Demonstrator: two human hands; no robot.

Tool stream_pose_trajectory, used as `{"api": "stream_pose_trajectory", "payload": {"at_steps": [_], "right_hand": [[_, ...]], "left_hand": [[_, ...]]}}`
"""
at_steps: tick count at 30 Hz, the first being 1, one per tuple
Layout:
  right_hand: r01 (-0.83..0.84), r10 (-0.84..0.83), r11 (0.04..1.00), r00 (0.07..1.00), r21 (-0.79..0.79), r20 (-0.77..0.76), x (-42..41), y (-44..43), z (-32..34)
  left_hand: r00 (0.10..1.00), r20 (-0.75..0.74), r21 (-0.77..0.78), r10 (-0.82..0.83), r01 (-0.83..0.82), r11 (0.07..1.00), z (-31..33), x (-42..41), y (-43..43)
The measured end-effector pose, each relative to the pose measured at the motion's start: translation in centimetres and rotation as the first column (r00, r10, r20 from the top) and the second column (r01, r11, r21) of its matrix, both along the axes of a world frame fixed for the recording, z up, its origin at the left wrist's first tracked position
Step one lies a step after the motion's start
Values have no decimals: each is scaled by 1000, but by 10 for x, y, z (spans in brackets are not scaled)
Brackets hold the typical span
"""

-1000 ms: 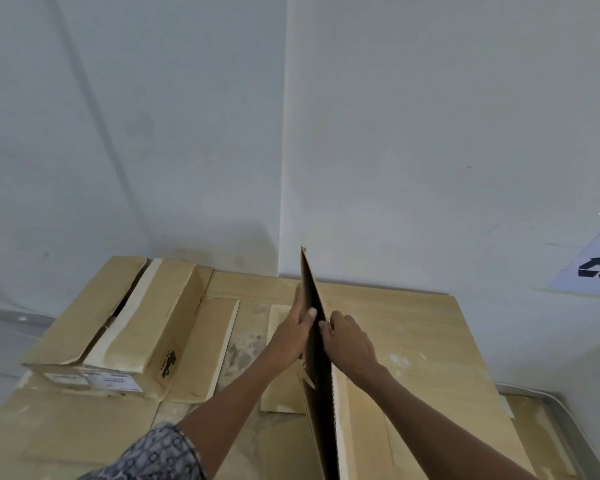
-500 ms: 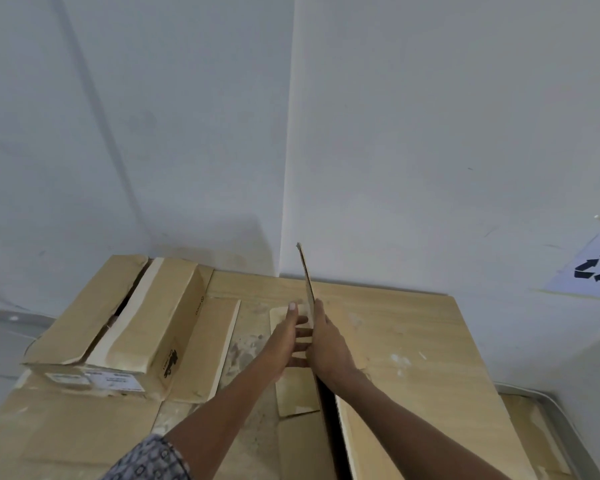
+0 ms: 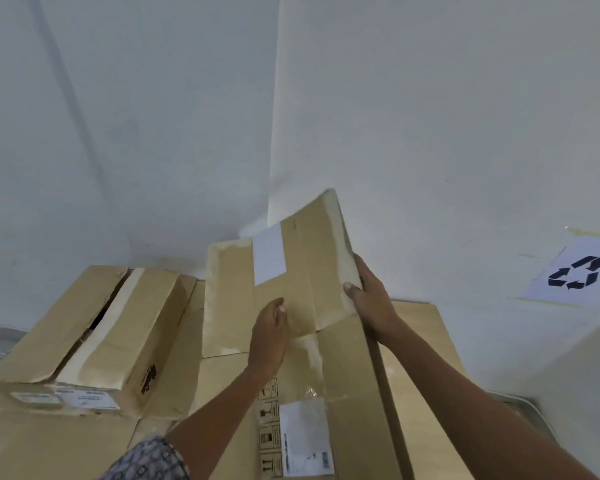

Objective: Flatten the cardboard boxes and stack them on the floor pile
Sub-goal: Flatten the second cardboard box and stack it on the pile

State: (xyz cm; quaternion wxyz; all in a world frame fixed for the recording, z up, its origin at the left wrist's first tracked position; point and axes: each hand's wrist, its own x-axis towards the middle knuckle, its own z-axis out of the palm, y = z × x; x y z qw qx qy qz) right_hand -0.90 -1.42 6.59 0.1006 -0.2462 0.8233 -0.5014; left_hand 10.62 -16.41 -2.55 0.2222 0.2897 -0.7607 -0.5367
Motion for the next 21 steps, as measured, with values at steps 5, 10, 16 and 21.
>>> {"api": "stream_pose_trajectory", "payload": {"at_steps": [5,10,16,21], "right_hand": [[175,-154,983,957,-64,247,-28,57,-70],[218,-187,975,915,-49,357,-57,108,-117],[216,-228,974,935,74,270,-82,128,-123],[91,-161,946,966,312,204,-94,131,-141]], "left_hand": [[974,195,75,-119,106,992,-45,-5,30],[931,290,108,-221,197,974,-86,4,46],[844,346,233,-410,347,909,-87,-14,66],[767,415,236,-490,429,872,-100,-25,77]]}}
